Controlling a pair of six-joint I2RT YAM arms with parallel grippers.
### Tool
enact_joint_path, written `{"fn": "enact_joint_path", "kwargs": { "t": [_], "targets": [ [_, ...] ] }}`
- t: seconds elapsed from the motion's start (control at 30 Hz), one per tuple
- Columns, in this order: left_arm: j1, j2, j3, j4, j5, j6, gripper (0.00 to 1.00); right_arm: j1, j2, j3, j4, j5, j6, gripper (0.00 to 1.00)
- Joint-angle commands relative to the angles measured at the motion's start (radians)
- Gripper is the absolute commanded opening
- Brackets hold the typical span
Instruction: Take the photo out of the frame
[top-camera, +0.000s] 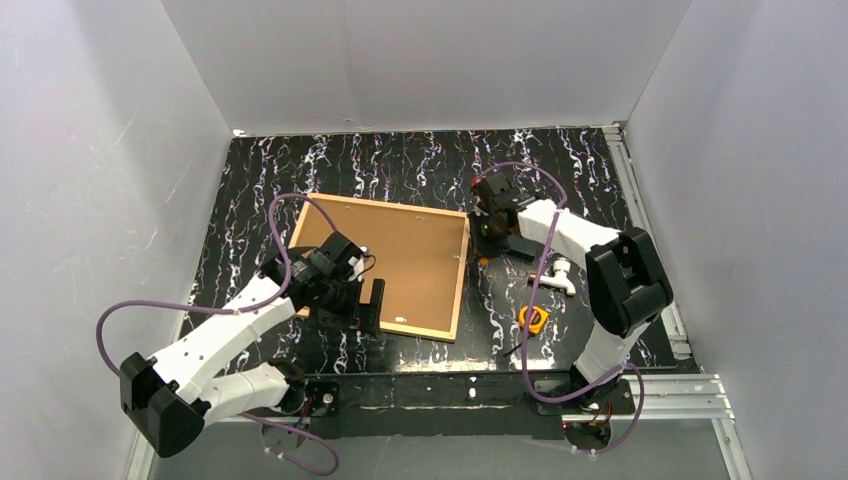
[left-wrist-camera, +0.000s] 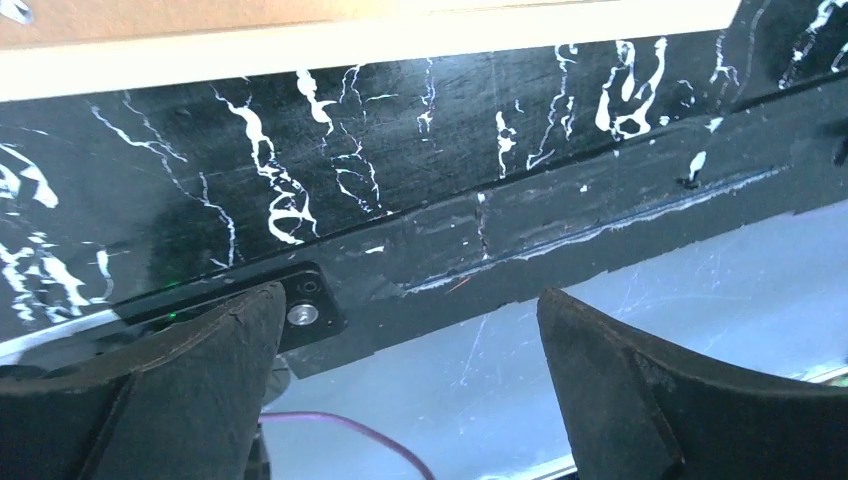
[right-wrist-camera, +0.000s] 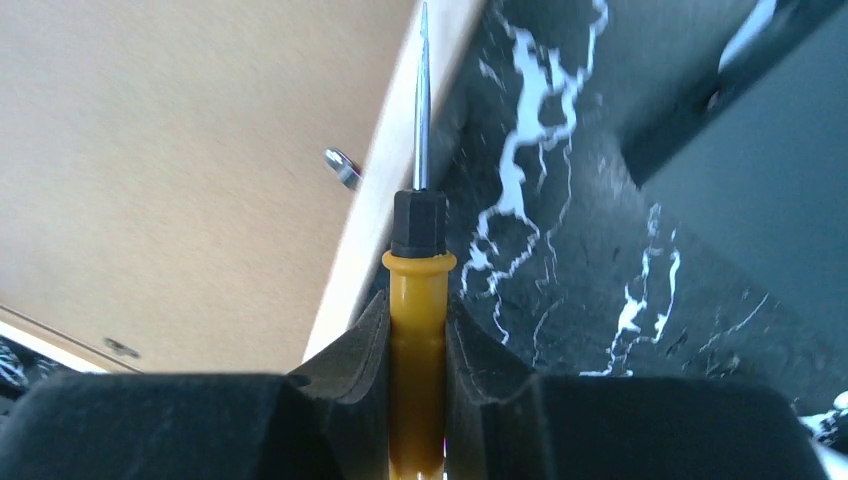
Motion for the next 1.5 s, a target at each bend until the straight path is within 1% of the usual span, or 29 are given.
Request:
{"fn": "enact_joint_path", "kwargs": {
  "t": [0.0, 0.1, 0.13, 0.2, 0.27, 0.33, 0.4, 0.43, 0.5, 0.57, 0.67, 0.77, 0.87, 1.0, 1.1, 1.17, 1.3, 1.33, 1.47],
  "targets": [
    [0.034, -0.022, -0.1, 0.016, 0.069, -0.121, 0.98, -0.006, 0.017, 0.125, -0.051, -0.048, -0.043, 0.01],
    [0.098, -0.014, -0.115, 0.057, 0.135, -0.157, 0.98, 0.004, -0.046, 0.089, -0.131, -0.014, 0.09, 0.01],
    [0.118, -0.006, -0.115, 0.066, 0.152, -0.169, 0.98, 0.019, -0.078, 0.057, -0.13, -0.028, 0.128, 0.01],
    [0.154, 0.01, -0.123, 0.07, 0.14, -0.229, 0.98, 0.064, -0.135, 0.001, -0.118, -0.04, 0.206, 0.01],
    [0.187, 0.014, -0.158, 0.083, 0.111, -0.338, 0.98, 0.118, -0.173, -0.029, -0.126, -0.011, 0.282, 0.01],
    [0.226, -0.001, -0.221, 0.111, 0.097, -0.488, 0.98, 0.165, -0.199, -0.047, -0.129, 0.018, 0.366, 0.01],
    [0.254, -0.033, -0.338, 0.22, 0.102, -0.636, 0.98, 0.189, -0.207, -0.066, -0.114, 0.012, 0.427, 0.01],
    [0.265, -0.049, -0.384, 0.299, 0.097, -0.708, 0.98, 0.195, -0.205, -0.076, -0.106, 0.005, 0.444, 0.01],
    [0.266, -0.063, -0.452, 0.37, 0.059, -0.811, 0.98, 0.196, -0.193, -0.089, -0.1, 0.02, 0.466, 0.01],
    [0.268, -0.056, -0.472, 0.408, 0.034, -0.842, 0.98, 0.196, -0.183, -0.085, -0.113, 0.047, 0.473, 0.01],
    [0.268, -0.031, -0.472, 0.45, 0.011, -0.84, 0.98, 0.197, -0.16, -0.068, -0.113, 0.048, 0.473, 0.01],
    [0.268, 0.004, -0.479, 0.468, 0.007, -0.849, 0.98, 0.203, -0.122, -0.054, -0.1, 0.012, 0.455, 0.01],
    [0.268, 0.028, -0.502, 0.486, -0.012, -0.87, 0.97, 0.217, -0.101, -0.044, -0.11, 0.035, 0.444, 0.01],
    [0.268, 0.034, -0.535, 0.468, -0.056, -0.914, 0.88, 0.224, -0.084, -0.041, -0.119, 0.064, 0.445, 0.01],
    [0.268, 0.022, -0.55, 0.456, -0.096, -0.938, 0.75, 0.231, -0.063, -0.025, -0.137, 0.096, 0.441, 0.01],
    [0.269, 0.008, -0.556, 0.442, -0.153, -0.951, 0.68, 0.235, -0.045, -0.012, -0.148, 0.097, 0.437, 0.01],
    [0.268, -0.022, -0.57, 0.405, -0.202, -0.965, 0.47, 0.244, -0.029, 0.012, -0.157, 0.1, 0.425, 0.01],
    [0.268, -0.028, -0.577, 0.403, -0.211, -0.967, 0.43, 0.244, -0.029, 0.016, -0.161, 0.106, 0.426, 0.01],
    [0.268, -0.047, -0.599, 0.395, -0.235, -0.965, 0.34, 0.244, -0.004, 0.039, -0.175, 0.119, 0.418, 0.01]
  ]
}}
